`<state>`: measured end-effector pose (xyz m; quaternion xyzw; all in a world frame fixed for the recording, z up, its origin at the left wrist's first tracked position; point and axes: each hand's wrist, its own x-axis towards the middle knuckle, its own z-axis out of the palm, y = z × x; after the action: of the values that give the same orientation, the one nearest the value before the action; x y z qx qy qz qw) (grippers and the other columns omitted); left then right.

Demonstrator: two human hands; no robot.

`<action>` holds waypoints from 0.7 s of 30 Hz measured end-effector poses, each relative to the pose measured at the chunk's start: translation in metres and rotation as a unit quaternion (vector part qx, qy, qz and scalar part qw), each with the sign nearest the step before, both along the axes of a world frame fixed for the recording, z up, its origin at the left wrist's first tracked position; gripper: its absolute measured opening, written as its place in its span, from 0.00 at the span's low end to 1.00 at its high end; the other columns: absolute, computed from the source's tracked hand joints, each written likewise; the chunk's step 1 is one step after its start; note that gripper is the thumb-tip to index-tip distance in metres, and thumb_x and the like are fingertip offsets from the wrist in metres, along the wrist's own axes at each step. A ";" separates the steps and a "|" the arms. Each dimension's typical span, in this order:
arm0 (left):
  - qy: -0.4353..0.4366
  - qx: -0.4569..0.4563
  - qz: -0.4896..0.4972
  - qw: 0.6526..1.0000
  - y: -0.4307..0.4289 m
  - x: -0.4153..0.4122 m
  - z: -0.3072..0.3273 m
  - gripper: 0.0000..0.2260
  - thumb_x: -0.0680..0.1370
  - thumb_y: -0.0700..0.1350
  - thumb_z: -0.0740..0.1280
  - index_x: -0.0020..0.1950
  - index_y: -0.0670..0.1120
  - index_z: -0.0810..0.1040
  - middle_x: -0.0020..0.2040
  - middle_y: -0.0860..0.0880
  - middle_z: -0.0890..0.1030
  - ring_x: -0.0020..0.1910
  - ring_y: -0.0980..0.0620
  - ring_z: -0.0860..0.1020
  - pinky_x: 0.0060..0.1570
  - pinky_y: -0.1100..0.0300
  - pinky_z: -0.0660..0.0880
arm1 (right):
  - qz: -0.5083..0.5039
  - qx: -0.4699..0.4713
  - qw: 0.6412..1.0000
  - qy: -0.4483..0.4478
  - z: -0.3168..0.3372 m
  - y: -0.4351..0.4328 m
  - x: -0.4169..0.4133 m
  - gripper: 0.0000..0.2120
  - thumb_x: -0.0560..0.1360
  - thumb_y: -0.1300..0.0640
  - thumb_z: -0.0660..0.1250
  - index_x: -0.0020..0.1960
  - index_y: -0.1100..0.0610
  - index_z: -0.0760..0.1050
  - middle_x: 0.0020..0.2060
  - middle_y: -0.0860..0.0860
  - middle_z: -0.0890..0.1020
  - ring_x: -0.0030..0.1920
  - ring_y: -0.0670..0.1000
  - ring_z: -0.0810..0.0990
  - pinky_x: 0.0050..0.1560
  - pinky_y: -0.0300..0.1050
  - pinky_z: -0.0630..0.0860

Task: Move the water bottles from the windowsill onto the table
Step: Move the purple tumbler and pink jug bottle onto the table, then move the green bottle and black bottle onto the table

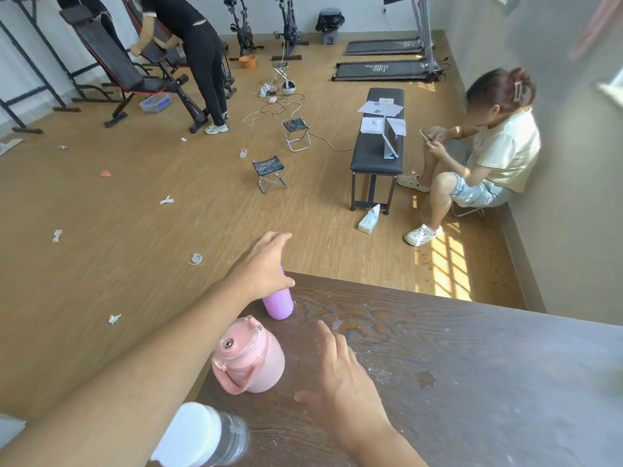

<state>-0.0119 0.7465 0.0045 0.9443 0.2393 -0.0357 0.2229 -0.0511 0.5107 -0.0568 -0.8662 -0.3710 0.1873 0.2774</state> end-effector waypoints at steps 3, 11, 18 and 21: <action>-0.015 0.023 -0.042 0.999 -0.041 0.021 0.022 0.43 0.69 0.51 0.79 0.79 0.53 0.60 0.77 0.56 0.60 0.75 0.52 0.63 0.69 0.46 0.70 | -0.036 -0.006 0.999 -0.015 0.005 -0.045 0.018 0.51 0.71 0.46 0.75 0.79 0.50 0.43 0.69 0.46 0.63 0.68 0.51 0.68 0.62 0.47 0.74; -0.071 -0.006 -0.171 0.983 -0.231 0.106 0.047 0.38 0.72 0.53 0.76 0.78 0.55 0.63 0.76 0.58 0.64 0.72 0.53 0.67 0.66 0.50 0.70 | -0.157 -0.011 0.986 -0.061 0.025 -0.208 0.074 0.47 0.73 0.48 0.73 0.80 0.53 0.46 0.70 0.48 0.63 0.71 0.51 0.64 0.66 0.43 0.69; -0.071 -0.051 -0.281 0.956 -0.437 0.188 0.041 0.37 0.73 0.54 0.76 0.78 0.53 0.63 0.77 0.52 0.65 0.75 0.52 0.64 0.70 0.49 0.67 | -0.295 -0.075 0.938 -0.165 0.048 -0.397 0.125 0.46 0.68 0.46 0.78 0.76 0.59 0.59 0.66 0.54 0.72 0.65 0.56 0.71 0.66 0.48 0.73; -0.073 -0.060 -0.311 0.946 -0.518 0.223 0.035 0.37 0.72 0.53 0.77 0.78 0.51 0.65 0.75 0.50 0.68 0.74 0.50 0.67 0.70 0.52 0.66 | -0.355 -0.091 0.909 -0.198 0.056 -0.475 0.149 0.44 0.64 0.48 0.81 0.72 0.61 0.65 0.60 0.56 0.75 0.60 0.59 0.74 0.61 0.52 0.76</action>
<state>0.2112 0.2283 0.0394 0.9566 -0.0861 -0.0489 0.2740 0.0981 0.0352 -0.0003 -0.9815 -0.0678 -0.0653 0.1665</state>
